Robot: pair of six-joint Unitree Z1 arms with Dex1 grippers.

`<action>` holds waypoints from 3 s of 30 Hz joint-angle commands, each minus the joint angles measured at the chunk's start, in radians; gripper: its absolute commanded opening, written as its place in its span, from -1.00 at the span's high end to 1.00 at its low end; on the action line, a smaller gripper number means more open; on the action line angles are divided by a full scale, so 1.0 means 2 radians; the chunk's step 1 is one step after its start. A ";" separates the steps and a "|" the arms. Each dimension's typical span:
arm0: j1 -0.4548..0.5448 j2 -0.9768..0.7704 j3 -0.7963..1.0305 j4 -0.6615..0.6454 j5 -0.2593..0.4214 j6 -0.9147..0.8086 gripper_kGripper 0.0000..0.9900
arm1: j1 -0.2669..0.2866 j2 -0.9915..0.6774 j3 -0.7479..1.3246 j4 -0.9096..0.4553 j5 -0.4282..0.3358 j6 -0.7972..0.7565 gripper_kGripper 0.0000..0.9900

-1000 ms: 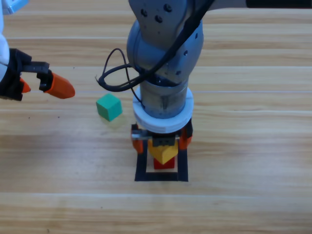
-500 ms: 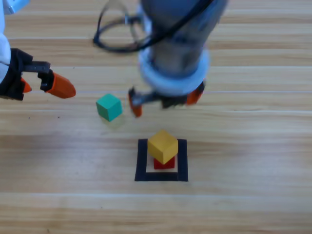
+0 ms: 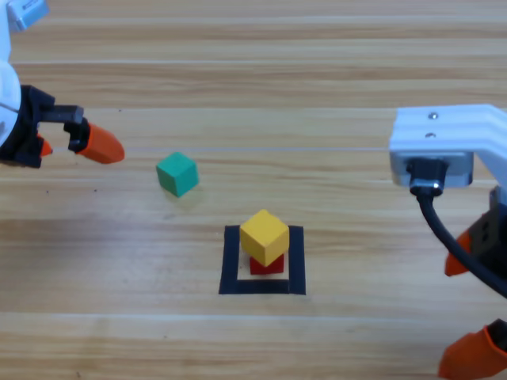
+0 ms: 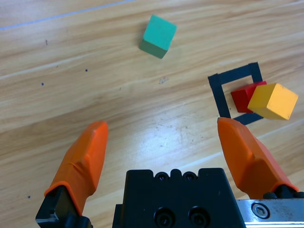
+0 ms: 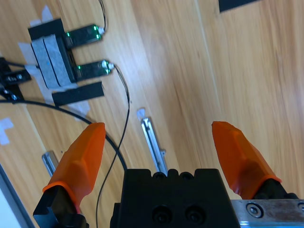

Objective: Stack the blocks in the rectangular block: red at the bottom, yellow in the middle, green on top

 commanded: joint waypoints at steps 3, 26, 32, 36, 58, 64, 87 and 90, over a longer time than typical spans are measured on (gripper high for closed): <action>0.008 0.018 0.021 -0.023 0.010 -0.017 -0.97 | -0.009 -0.027 0.034 -0.037 0.014 -0.007 -1.00; -0.036 0.259 -0.289 0.142 0.059 -0.282 -0.94 | -0.012 -0.028 0.044 -0.054 0.025 -0.008 -1.00; -0.051 0.332 -0.395 0.214 0.084 -0.391 -0.94 | -0.012 -0.025 0.044 -0.056 0.027 -0.008 -1.00; -0.056 0.399 -0.513 0.307 0.093 -0.449 -0.94 | -0.013 -0.023 0.045 -0.058 0.030 -0.010 -1.00; -0.051 0.433 -0.519 0.364 0.093 -0.520 -0.94 | -0.013 0.007 0.059 -0.071 0.069 -0.029 -1.00; -0.049 0.441 -0.505 0.348 0.081 -0.528 -0.94 | -0.012 0.007 0.059 -0.077 0.069 -0.026 -1.00; -0.025 0.446 -0.419 0.241 0.072 -0.508 -0.93 | -0.013 -0.089 0.106 -0.149 0.068 -0.016 -1.00; -0.022 0.443 -0.408 0.235 0.072 -0.507 -0.92 | -0.013 -0.088 0.107 -0.149 0.067 -0.016 -1.00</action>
